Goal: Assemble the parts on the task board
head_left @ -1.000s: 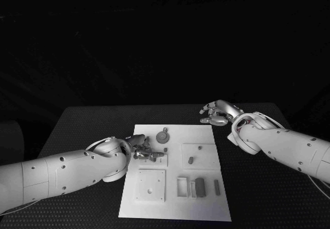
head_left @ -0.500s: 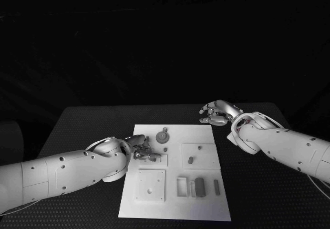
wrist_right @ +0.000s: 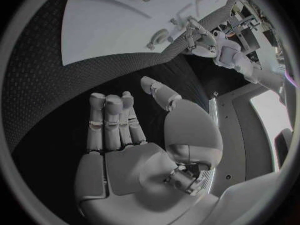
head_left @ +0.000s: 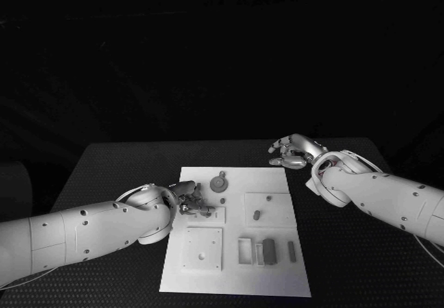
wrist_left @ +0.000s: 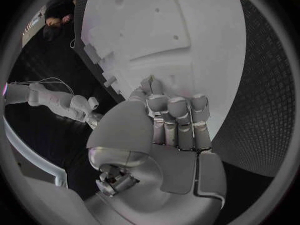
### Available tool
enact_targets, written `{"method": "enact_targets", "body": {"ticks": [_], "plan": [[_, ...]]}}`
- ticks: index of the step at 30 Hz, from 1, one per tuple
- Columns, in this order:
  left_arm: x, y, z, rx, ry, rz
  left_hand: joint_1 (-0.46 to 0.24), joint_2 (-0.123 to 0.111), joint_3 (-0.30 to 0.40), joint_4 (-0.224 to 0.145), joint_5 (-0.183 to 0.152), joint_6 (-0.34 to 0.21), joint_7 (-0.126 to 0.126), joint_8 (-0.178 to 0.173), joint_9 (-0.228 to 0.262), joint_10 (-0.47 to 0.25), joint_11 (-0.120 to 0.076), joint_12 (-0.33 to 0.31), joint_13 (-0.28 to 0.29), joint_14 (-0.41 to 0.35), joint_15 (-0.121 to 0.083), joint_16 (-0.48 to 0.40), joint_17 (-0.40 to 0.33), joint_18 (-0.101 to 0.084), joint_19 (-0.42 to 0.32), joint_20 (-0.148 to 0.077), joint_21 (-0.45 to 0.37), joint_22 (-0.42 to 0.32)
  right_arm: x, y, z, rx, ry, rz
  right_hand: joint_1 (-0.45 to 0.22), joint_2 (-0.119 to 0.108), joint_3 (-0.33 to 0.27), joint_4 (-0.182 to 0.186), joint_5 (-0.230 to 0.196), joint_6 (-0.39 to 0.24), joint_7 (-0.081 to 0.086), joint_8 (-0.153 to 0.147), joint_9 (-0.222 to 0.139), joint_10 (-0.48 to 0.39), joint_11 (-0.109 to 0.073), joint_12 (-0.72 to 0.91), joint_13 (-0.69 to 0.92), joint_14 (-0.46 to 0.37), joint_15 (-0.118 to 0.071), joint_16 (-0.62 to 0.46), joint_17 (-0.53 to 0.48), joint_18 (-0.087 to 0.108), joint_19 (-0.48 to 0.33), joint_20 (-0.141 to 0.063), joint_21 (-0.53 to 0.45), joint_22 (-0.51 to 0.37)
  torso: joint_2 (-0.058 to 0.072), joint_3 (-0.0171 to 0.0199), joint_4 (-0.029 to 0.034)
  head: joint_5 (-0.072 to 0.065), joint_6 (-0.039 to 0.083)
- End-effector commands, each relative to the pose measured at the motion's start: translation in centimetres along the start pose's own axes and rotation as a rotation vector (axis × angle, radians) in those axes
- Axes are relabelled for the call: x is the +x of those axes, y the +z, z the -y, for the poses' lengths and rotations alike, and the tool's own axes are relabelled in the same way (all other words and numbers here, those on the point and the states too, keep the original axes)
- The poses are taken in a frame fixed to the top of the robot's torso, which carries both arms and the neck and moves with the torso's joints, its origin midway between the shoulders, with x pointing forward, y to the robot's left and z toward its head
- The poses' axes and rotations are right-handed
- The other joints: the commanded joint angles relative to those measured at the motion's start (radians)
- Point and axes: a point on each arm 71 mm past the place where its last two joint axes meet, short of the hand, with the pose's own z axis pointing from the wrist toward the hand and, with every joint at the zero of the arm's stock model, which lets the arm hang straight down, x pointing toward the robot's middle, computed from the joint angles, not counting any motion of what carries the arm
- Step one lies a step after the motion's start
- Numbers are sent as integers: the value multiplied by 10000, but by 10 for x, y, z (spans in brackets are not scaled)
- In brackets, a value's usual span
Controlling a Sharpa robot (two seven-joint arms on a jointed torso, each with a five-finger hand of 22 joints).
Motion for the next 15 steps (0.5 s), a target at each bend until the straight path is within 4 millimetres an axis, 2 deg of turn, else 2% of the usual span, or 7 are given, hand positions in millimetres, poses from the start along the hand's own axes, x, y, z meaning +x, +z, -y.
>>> {"method": "enact_targets", "body": {"ticks": [1,6,7,8,9,11,15], "plan": [[1,0,2,55,-183,-141,237,89,-97,-10,129,67,6,-3,-2,-36,57,33,-15,15,-44,3,-13,-89,-64,-1554,61,-24,1,0,-1,-78,-7,-123,-71,16,-15,-26,54,1,50,34,-14,-60,-24,31,-11,-56,6,33,-16,157,-78,20,35,-12,-2,-1,4,-4,-10],[1,0,3,89,-261,-130,897,291,-157,-57,252,74,11,14,0,-43,58,51,-35,5,-42,13,-19,-100,-89,-1559,97,-67,1,0,-1,-77,-8,-122,-72,17,-13,-27,91,2,50,36,-17,-61,-24,34,-17,-57,6,34,-20,157,-78,20,37,-14,-4,-1,1,-1,-15],[1,0,3,87,-277,-133,1099,304,-90,-86,173,73,9,16,0,-43,57,52,-40,2,-43,13,-21,-95,-92,-1564,99,-78,1,0,-1,-77,-8,-121,-72,17,-13,-28,95,2,50,36,-17,-61,-24,35,-18,-58,6,34,-20,157,-79,20,37,-14,-6,-1,3,-2,-15],[1,0,3,85,-291,-144,1340,108,446,31,-584,76,36,20,2,-41,61,45,-57,-2,-32,8,-29,-126,-64,-1543,77,-139,1,0,-1,-79,-7,-123,-73,16,-14,-28,98,2,50,36,-17,-62,-24,35,-18,-58,6,35,-20,157,-79,20,37,-14,-5,-1,4,-2,-15],[2,0,3,74,-317,-163,1549,-85,1165,64,-1108,85,19,23,1,-33,80,40,-70,4,-24,6,-36,-142,-39,-1534,53,-193,1,0,-1,-79,-7,-125,-73,16,-14,-28,101,2,50,36,-17,-62,-24,36,-19,-58,7,35,-21,157,-79,20,37,-14,-4,-2,2,5,-10],[2,0,3,39,-349,-179,1528,-279,1848,32,-1159,103,33,27,-4,-30,83,51,-83,8,-8,10,-42,-184,-54,-1514,85,-213,1,0,-1,-75,-8,-124,-73,15,-14,-29,112,2,50,37,-18,-62,-24,37,-20,-58,7,35,-22,157,-79,20,37,-15,-3,0,-1,10,-10],[2,0,2,-42,-492,-257,1562,-346,2256,-40,-1198,124,24,65,33,-40,75,70,-89,1,1,25,-40,-189,-97,-1523,148,-204,1,0,-1,-71,-9,-122,-75,16,-14,-28,126,2,50,37,-19,-63,-24,39,-23,-58,7,36,-23,157,-79,21,38,-15,-2,0,1,9,-8]]}}
